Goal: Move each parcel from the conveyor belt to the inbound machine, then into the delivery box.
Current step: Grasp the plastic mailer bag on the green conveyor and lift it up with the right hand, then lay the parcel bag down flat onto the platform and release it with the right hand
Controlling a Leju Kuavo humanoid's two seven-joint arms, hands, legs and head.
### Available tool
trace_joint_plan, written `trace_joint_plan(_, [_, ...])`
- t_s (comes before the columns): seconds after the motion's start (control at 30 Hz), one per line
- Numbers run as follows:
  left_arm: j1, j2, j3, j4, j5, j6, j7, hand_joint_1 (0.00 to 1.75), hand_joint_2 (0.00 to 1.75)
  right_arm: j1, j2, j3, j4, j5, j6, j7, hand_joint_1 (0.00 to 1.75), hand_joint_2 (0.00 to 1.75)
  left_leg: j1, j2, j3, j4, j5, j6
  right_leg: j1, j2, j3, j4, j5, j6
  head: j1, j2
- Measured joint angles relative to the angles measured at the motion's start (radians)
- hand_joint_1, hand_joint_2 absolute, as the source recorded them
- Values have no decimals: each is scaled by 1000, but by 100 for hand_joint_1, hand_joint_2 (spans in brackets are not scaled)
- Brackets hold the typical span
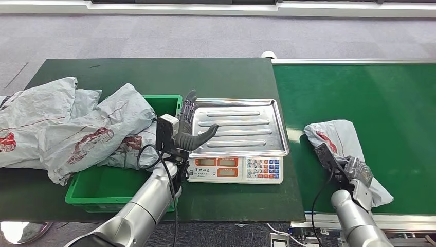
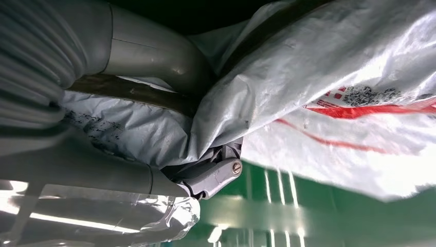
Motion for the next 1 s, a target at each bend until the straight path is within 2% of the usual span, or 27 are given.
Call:
trace_joint_plan(0.13, [5, 0, 0, -7, -47, 53, 0, 0, 175, -10, 15, -8, -43, -109, -177, -231, 175, 175, 0, 0, 0, 0, 0, 0, 0, 0, 0, 0, 0, 0, 0, 0])
trace_joint_plan(0.2, [5, 0, 0, -8, -57, 68, 0, 0, 175, -13, 28, -10, -97, -190, -236, -343, 175, 175, 0, 0, 0, 0, 0, 0, 0, 0, 0, 0, 0, 0, 0, 0])
trace_joint_plan(0.33, [7, 0, 0, -12, -76, 102, 0, 0, 175, -2, 57, -10, -263, -359, -267, -514, 175, 175, 0, 0, 0, 0, 1, -1, 0, 0, 0, 0, 0, 0, 0, 0])
trace_joint_plan(0.4, [9, 0, 0, -16, -86, 120, 0, 0, 175, 5, 69, -10, -346, -402, -268, -562, 175, 175, 0, 0, 0, 0, 1, -1, 0, 0, 0, 0, 0, 0, 0, 0])
trace_joint_plan(0.53, [11, 0, 0, -21, -91, 140, 0, 0, 175, 12, 97, 5, -491, -414, -269, -607, 175, 175, 0, 0, 0, 0, 1, -1, 0, 0, 0, 0, 0, 0, 0, 0])
trace_joint_plan(0.67, [11, -2, 0, -24, -84, 158, 0, 0, 175, 16, 118, 44, -575, -413, -268, -606, 175, 175, 0, 0, 0, 0, 1, -1, 0, 0, 0, 0, 0, 0, 0, 0])
trace_joint_plan(1.0, [11, -2, 0, -30, -79, 169, 0, 0, 175, 18, 134, 106, -636, -408, -268, -591, 175, 175, 0, 0, 1, 0, 1, -1, 0, 0, 0, 0, 0, 0, 0, 0])
